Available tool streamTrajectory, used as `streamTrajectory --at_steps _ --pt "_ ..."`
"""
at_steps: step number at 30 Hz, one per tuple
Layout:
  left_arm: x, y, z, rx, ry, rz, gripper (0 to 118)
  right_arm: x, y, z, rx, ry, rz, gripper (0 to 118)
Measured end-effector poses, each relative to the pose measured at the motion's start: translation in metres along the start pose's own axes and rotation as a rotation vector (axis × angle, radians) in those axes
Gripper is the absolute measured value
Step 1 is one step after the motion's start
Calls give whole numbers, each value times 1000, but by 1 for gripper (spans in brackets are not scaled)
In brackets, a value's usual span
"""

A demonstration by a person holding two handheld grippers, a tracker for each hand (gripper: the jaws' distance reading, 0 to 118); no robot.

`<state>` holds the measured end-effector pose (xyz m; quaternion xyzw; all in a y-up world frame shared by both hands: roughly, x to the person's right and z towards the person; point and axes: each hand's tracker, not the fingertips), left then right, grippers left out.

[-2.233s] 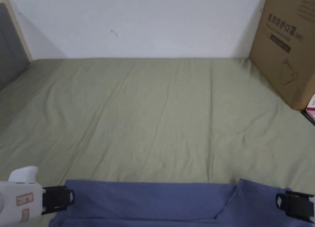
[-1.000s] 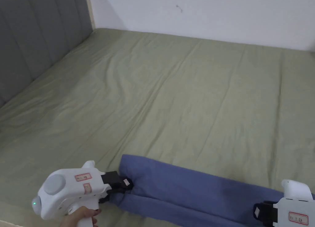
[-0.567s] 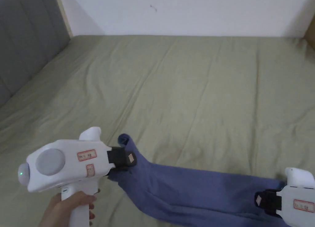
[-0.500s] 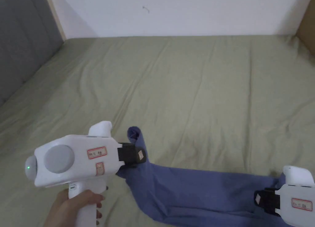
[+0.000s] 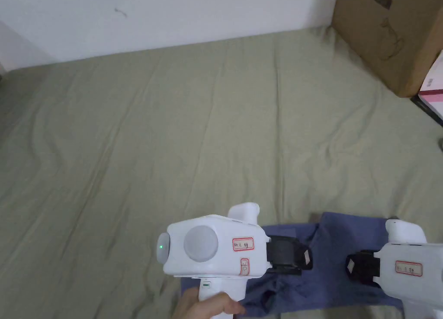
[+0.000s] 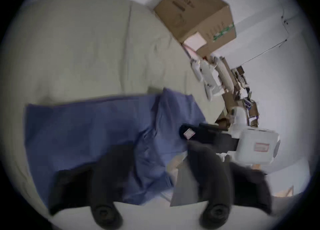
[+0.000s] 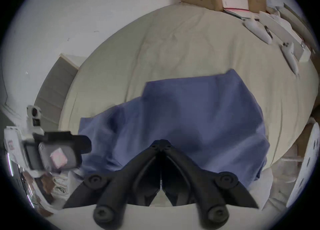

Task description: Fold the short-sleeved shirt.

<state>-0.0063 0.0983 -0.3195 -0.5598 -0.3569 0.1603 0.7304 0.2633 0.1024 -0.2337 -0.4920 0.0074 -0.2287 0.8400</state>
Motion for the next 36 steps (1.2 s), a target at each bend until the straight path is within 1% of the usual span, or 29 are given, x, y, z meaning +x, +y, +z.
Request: streamTrajectory --at_steps 1,2,3,5,6,7,8,9,10,11,13,16,22,24,25,28,30,34,36 --pt "3 -3 -3 -24 7 15 94 2 -1 1 1 -2 -7 0" --pt "2 -2 -3 20 41 -4 113 4 -2 3 7 -2 -10 0" --pt "0 -2 4 58 55 -10 115 3 -3 5 14 -1 -12 0" --pt "-6 3 23 109 42 19 112 2 -3 9 24 1 -8 0" --pt "-11 5 33 132 11 80 109 0 -3 9 28 -1 -2 0" --pt "-17 6 43 155 -19 115 100 -2 -3 10 30 -3 4 0" --pt "-23 6 55 206 -53 139 66 -3 -2 10 32 -5 10 0" --pt "-29 6 63 241 -53 153 31 -5 -2 9 33 -5 14 0" --pt "-34 5 67 254 -10 168 3 -5 -2 8 34 -1 15 0" --pt "-40 2 67 267 68 169 2 -6 -2 7 34 5 13 0" --pt "-50 -3 61 216 124 155 2 -8 -3 6 33 18 10 0" --pt "-55 -14 42 141 79 180 2 -9 -5 5 33 27 12 0" --pt "-25 -22 -19 1 59 69 2 -4 -7 7 30 24 7 0" --pt "-16 -23 -32 -24 92 51 2 4 -6 8 34 22 0 0" --pt "-12 -24 -32 -23 114 41 2 6 -5 10 37 20 0 0" --pt "-6 -26 -24 -10 91 21 2 14 -5 12 43 7 1 0" --pt "-6 -29 -23 -44 -7 41 2 17 -5 11 41 -1 -5 0" --pt "-3 -37 -36 -66 38 23 2 17 -9 10 40 -1 -26 0" --pt "-3 -42 -39 -86 4 55 2 12 -12 13 38 1 -26 0"
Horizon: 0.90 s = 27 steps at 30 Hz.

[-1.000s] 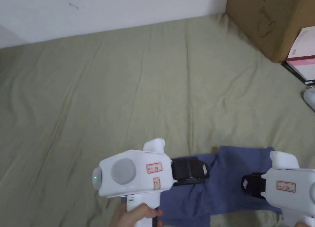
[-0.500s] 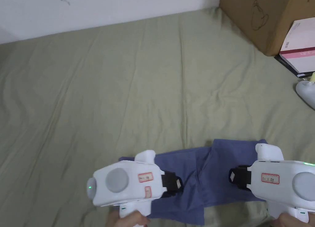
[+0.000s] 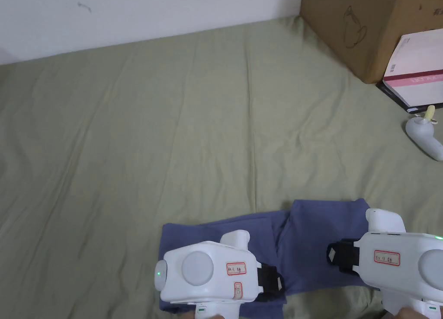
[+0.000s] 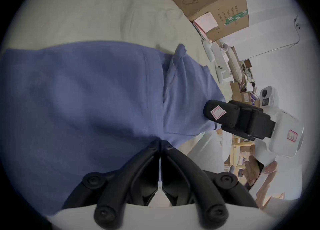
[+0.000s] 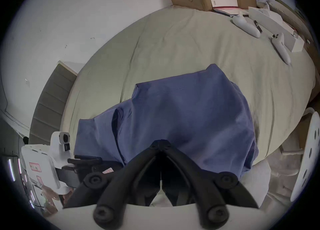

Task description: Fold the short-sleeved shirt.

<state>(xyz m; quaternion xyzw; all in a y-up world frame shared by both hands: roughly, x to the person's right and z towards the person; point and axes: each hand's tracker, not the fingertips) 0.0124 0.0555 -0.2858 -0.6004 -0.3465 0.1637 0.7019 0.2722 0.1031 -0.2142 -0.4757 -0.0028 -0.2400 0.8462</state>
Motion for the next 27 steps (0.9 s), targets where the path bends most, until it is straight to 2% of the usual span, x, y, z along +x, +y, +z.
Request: streamTrajectory --at_steps 2,7,10,13,14,15,16,17,18,20,24,27 --pt "3 -4 -5 -38 -57 4 2 -2 0 2 -3 -7 10 0" --pt "7 -9 11 -34 -22 -60 3 -9 6 6 9 -6 38 0" --pt "-9 -2 54 80 -72 -7 3 -20 9 9 15 -3 61 0" --pt "-40 4 103 206 -51 72 4 -33 10 8 16 -1 92 0" --pt "-53 4 120 239 -37 92 16 -38 9 7 15 -2 103 0" --pt "-67 3 135 273 -25 105 38 -43 9 5 14 -1 111 0" --pt "-79 1 146 272 -13 102 68 -46 8 3 12 0 115 0" --pt "-93 0 154 264 3 118 103 -50 7 1 7 5 119 0" --pt "-109 -3 161 249 11 149 116 -52 6 -1 4 13 125 0" --pt "-134 -9 166 247 -20 234 118 -56 3 -5 -1 20 132 0" --pt "-176 -15 161 347 -210 464 116 -62 -1 -11 -23 27 138 0" --pt "-189 -11 140 330 -246 540 116 -65 -2 -11 -35 26 152 0"
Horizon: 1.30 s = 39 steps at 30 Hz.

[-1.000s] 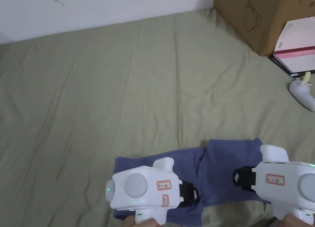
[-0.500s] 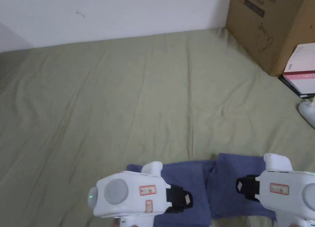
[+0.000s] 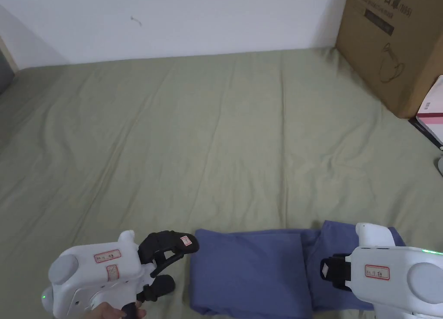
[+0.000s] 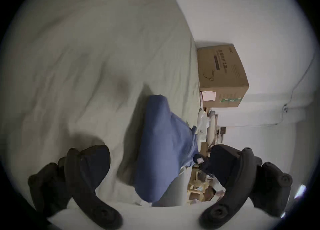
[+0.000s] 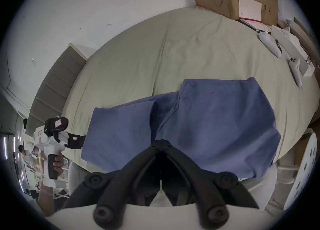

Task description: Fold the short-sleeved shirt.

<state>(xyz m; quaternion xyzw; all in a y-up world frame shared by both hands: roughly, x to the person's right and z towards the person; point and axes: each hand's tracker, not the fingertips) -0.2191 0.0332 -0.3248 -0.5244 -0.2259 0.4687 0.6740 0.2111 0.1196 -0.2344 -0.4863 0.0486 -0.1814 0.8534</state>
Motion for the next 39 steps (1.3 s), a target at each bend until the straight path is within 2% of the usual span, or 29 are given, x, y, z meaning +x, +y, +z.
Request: streamTrajectory --at_steps 7,8,9,10,11,12,13,14,16,17,21,26,33,39 --pt "11 -4 -42 -137 -72 -69 116 4 2 2 1 -26 -11 0" --pt "10 -1 -45 -145 -83 -62 113 5 3 2 -1 -28 -14 0" --pt "7 0 -48 -151 -112 -46 97 5 2 1 -4 -32 -16 0" --pt "2 4 -52 -182 -189 -42 51 5 2 1 -8 -36 -13 0" --pt "1 5 -57 -203 -158 -50 8 4 2 0 -12 -41 -6 0" --pt "1 5 -64 -213 -29 -83 8 3 2 0 -17 -47 1 0" --pt "0 5 -67 -219 29 -105 8 1 1 0 -17 -51 8 0" --pt "-3 6 -65 -227 27 -114 8 0 1 0 -17 -52 10 0" --pt "-5 10 -55 -215 -84 -41 8 -3 2 0 -21 -45 11 0" --pt "-4 11 -50 -204 -85 -59 8 -4 2 0 -20 -43 12 0" --pt "-6 15 -20 -210 -30 -145 7 -13 7 -4 -28 -52 31 0" --pt "-18 20 40 -159 12 -227 7 -27 11 -5 -22 -15 43 0" --pt "-49 33 136 -43 149 -189 8 -43 11 -17 -39 0 76 0" --pt "-42 26 171 14 220 -183 8 -48 6 -27 -63 14 88 0"
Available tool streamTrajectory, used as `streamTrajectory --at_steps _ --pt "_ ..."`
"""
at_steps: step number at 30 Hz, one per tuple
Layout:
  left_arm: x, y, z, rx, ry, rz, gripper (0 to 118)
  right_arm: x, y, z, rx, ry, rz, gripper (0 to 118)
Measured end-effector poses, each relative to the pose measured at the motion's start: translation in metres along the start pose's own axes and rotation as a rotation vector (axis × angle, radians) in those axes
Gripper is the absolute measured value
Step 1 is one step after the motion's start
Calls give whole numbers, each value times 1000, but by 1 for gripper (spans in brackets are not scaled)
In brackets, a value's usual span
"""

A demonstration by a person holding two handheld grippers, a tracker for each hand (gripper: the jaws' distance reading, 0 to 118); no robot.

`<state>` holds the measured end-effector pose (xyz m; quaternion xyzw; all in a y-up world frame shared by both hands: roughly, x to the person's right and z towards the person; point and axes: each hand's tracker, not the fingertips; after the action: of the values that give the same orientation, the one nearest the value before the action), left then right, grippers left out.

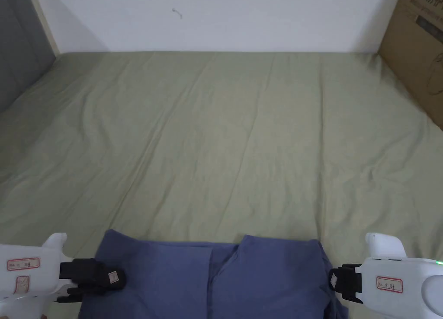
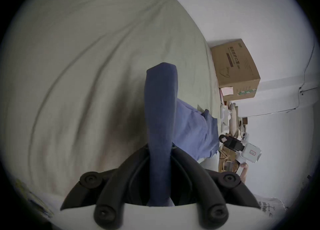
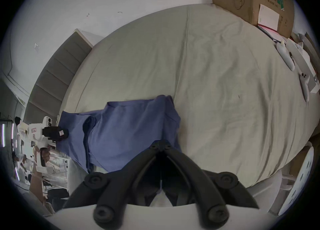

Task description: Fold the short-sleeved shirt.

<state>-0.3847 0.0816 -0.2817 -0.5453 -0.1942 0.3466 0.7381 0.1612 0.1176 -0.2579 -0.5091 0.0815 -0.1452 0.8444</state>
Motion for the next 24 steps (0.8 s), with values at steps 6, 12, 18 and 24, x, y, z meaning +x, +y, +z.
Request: streamTrajectory --at_steps 6,12,18,24 --pt "48 2 0 17 116 -9 8 9 -1 3 4 11 -6 0" --pt "143 5 1 19 108 -95 8 34 -1 12 32 -7 -38 0" --pt "233 -5 -48 -13 167 -242 8 65 -4 23 54 -14 -105 0" --pt "278 -25 -152 -141 252 -426 8 93 -14 39 80 -28 -178 0"
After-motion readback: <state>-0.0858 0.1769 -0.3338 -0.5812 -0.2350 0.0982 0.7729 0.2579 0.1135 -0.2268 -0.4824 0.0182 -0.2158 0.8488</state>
